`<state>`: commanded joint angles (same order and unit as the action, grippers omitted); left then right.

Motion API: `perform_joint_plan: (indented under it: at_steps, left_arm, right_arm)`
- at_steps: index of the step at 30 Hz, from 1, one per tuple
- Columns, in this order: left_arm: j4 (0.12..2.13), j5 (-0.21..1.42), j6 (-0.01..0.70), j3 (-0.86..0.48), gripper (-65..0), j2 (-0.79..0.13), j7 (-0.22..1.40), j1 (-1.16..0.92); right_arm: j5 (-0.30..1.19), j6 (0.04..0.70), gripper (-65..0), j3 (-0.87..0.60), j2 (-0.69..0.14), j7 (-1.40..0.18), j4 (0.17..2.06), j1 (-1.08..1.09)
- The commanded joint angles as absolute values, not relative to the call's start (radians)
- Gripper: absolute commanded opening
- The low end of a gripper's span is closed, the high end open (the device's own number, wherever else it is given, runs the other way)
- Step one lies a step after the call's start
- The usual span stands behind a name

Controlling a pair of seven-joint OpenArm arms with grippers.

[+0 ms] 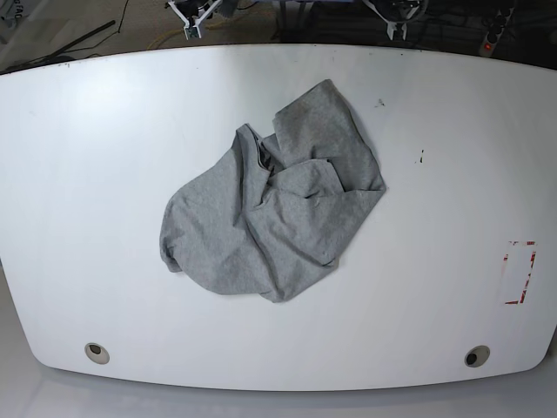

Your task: Fold the T-shirt properly

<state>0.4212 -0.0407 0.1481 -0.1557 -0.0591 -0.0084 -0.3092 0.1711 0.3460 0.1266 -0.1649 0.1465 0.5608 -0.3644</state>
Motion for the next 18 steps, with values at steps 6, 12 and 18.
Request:
perform_joint_plan:
  at_steps: [6, 12, 18]
  left_arm:
    - [0.604, -0.041, 0.148, -0.156, -28.2, -0.059, -0.007, -0.44]
    - [0.826, -0.041, 0.148, -0.156, -28.2, -0.058, -0.007, -0.587]
    - [1.096, -0.039, 0.148, -0.157, -28.2, -0.062, -0.007, -0.75]
  right_arm:
    - [0.173, 0.346, -35.8, 0.125, -0.165, 0.147, 0.65, -0.447]
    - [0.173, 0.346, -35.8, 0.042, -0.163, 0.147, 0.839, -0.585]
    - [0.173, 0.357, -35.8, 0.002, -0.17, 0.147, 1.05, -0.737]
